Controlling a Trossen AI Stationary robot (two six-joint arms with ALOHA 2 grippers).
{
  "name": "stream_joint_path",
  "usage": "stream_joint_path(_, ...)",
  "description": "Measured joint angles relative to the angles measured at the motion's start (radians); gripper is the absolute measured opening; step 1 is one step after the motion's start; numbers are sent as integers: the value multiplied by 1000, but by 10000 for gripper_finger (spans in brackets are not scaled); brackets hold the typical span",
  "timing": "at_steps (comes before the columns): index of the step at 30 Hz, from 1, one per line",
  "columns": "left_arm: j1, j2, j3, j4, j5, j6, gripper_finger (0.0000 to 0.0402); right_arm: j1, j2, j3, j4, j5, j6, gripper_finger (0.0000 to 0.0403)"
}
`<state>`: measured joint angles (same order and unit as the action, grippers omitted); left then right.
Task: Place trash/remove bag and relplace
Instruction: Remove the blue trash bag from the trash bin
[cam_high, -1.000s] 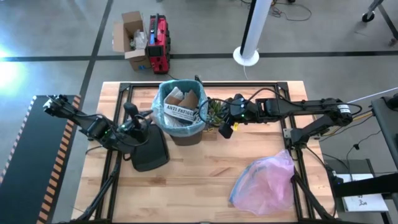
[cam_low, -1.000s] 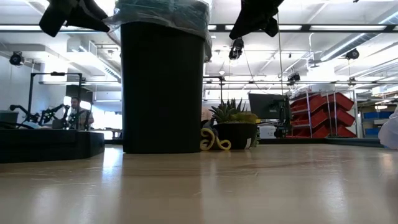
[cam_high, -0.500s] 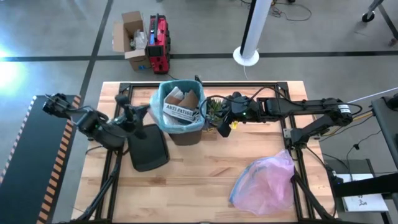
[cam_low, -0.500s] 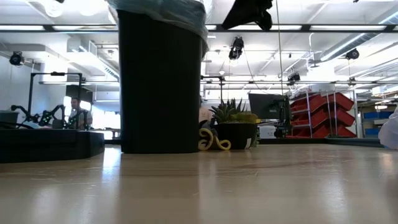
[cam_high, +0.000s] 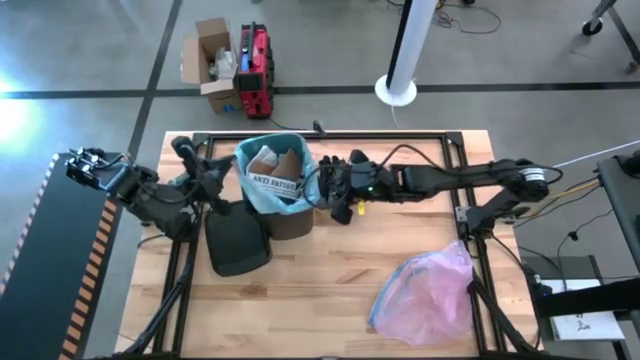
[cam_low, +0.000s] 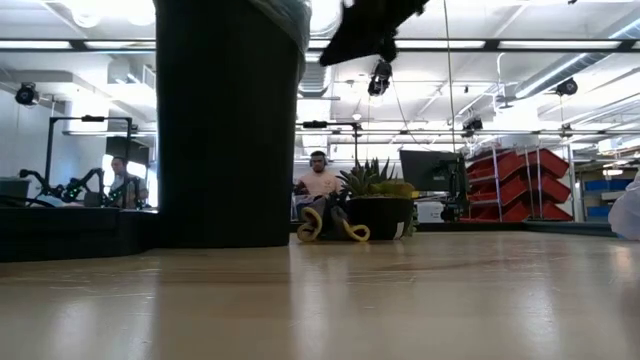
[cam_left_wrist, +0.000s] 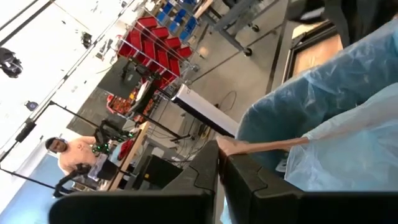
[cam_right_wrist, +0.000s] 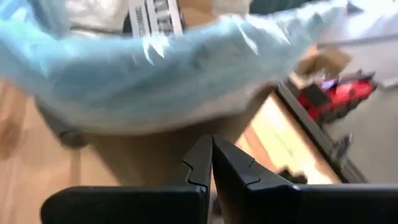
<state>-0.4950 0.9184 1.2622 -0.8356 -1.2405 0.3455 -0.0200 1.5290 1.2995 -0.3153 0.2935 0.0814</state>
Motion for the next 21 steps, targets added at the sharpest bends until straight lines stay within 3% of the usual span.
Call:
stream_joint_path(8, 0, 55, 0, -6, -7, -75, 1, -35, 99, -1, 133, 58, -110, 0)
stream_joint_path(12, 1, 98, 0, -10, -8, -93, 2, -44, 87, -1, 170, 6, -123, 0)
stream_joint_path(16, 1, 144, 2, -12, -6, -94, 1, 3, 26, 19, 187, -21, -185, 0)
stream_joint_path(21, 1, 180, 0, -13, 1, -77, 1, 50, 42, 31, 179, -112, -188, 0)
